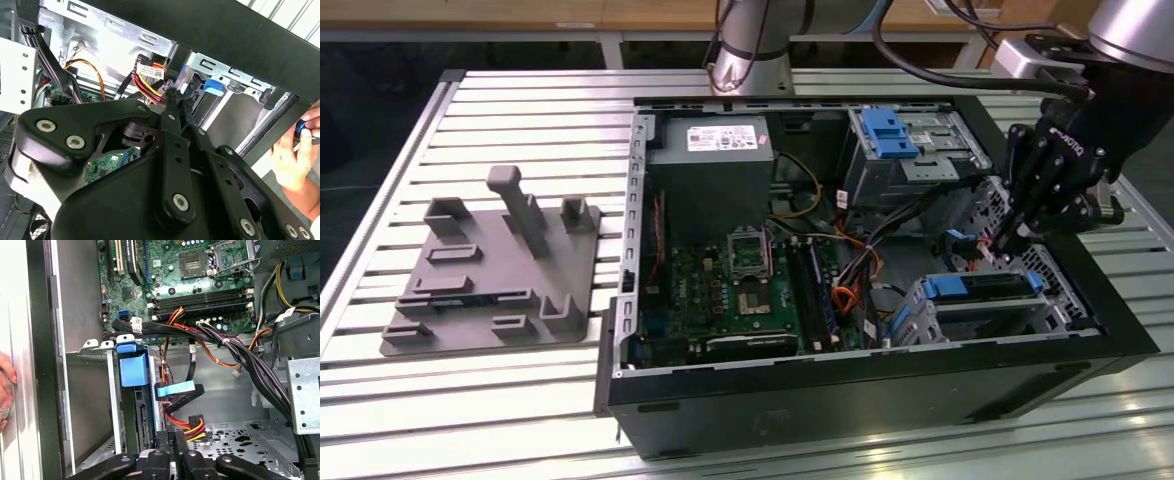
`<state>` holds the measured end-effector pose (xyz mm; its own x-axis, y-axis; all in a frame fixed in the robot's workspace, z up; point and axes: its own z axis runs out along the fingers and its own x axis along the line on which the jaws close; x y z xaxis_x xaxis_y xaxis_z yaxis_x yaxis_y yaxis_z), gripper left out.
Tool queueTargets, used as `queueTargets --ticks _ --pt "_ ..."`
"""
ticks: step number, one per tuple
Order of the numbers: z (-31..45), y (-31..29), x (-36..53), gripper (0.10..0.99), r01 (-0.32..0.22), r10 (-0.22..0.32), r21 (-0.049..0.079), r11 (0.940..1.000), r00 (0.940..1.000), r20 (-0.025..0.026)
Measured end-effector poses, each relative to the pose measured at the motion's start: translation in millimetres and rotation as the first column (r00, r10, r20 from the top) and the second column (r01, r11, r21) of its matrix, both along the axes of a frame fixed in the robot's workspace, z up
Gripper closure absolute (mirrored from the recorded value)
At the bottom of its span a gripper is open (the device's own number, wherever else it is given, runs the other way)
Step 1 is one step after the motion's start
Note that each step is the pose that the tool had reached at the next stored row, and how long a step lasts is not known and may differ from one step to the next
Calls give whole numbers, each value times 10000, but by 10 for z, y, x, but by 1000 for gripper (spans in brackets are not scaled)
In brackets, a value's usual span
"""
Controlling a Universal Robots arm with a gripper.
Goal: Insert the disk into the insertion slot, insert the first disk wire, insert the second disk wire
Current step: 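Insert the first disk wire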
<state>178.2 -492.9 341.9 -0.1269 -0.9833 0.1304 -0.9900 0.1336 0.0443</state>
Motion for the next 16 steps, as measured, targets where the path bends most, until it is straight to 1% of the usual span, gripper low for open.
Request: queueTargets --ticks 3,4,8,12,13,14,16 --pt "0 0 0 918 -22 22 -1 10000 10000 2" --pt "0 1 1 918 -76 76 0 10000 10000 11" --pt "0 0 0 918 -407 407 -2 9992 9991 109" --pt "1 -12 -40 918 -545 545 3 9985 9984 143" --pt "1 -16 -48 918 -564 564 19 9984 9983 153" --pt "-1 -19 -51 918 -584 583 66 9983 9982 162" --pt "0 -25 -51 918 -613 609 248 9978 9980 192"
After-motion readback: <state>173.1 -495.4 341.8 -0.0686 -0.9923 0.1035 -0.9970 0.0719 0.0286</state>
